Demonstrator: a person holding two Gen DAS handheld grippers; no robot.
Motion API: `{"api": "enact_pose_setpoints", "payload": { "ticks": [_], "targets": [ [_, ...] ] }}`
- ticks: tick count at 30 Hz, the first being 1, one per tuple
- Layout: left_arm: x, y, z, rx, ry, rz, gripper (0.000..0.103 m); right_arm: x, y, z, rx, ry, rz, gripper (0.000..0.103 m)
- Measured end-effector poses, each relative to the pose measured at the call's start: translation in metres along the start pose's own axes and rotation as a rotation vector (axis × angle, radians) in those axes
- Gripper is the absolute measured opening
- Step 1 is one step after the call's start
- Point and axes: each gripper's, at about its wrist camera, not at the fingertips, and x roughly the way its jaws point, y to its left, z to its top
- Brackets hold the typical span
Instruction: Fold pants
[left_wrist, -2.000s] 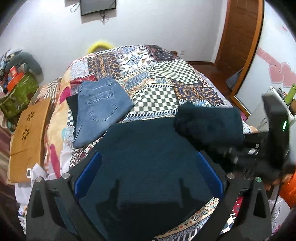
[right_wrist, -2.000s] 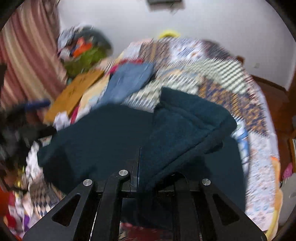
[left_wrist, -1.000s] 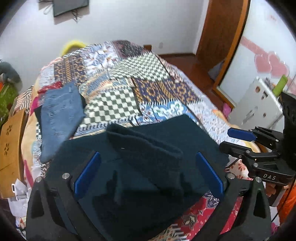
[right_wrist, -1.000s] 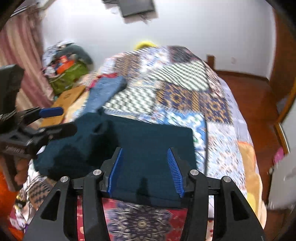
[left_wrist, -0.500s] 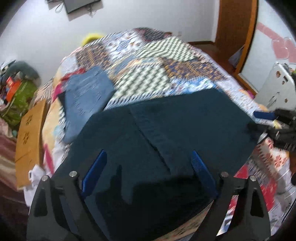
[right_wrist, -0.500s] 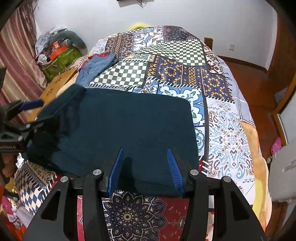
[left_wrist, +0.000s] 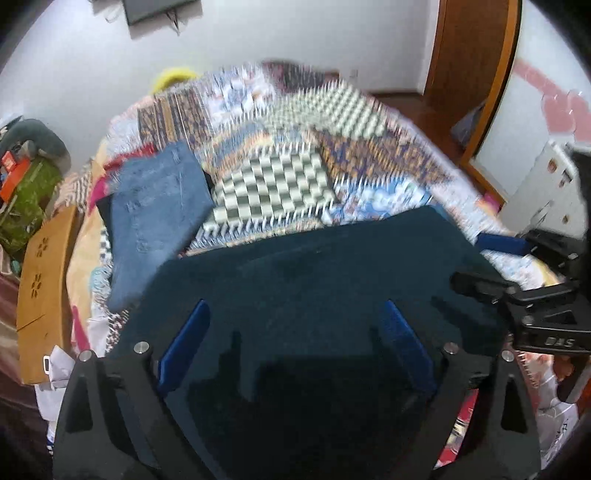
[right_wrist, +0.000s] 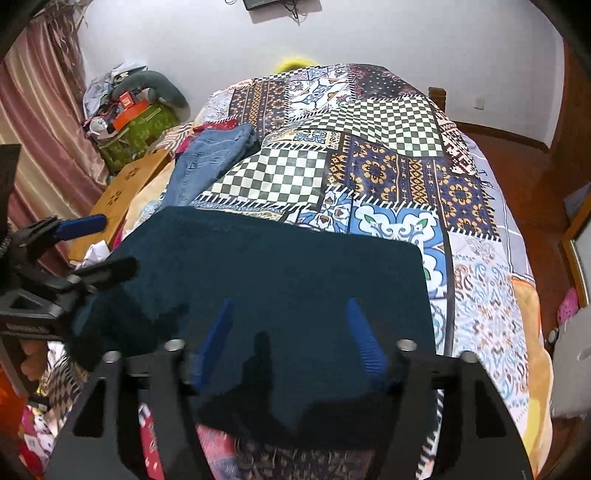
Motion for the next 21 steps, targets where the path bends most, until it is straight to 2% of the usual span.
{"api": "enact_pose_setpoints", "payload": {
  "ticks": [3,5,9,15,21],
  "targets": [
    [0.033,0.003,-0.007,-0.002,0.100,0.030,0.096,0.026,-0.008,-0.002,0.005,0.096,-0.024,0.065],
    [0.038,0.007,-0.015,-0.016,0.108,0.003,0.097,0.040,-0.014,-0.012,0.014,0.164,-0.014,0.065],
    [0.032,0.013,-0.027,-0.030,0.102,-0.014,0.100,0.032,-0.010,-0.032,-0.015,0.119,-0.041,0.076],
    [0.019,0.009,-0.040,-0.014,0.075,0.012,0.100,0.017,-0.016,-0.047,0.049,0.121,-0.009,0.078],
    [0.003,0.010,-0.049,-0.001,0.056,0.019,0.100,0.010,-0.011,-0.046,0.073,0.124,-0.033,0.079]
  ]
}}
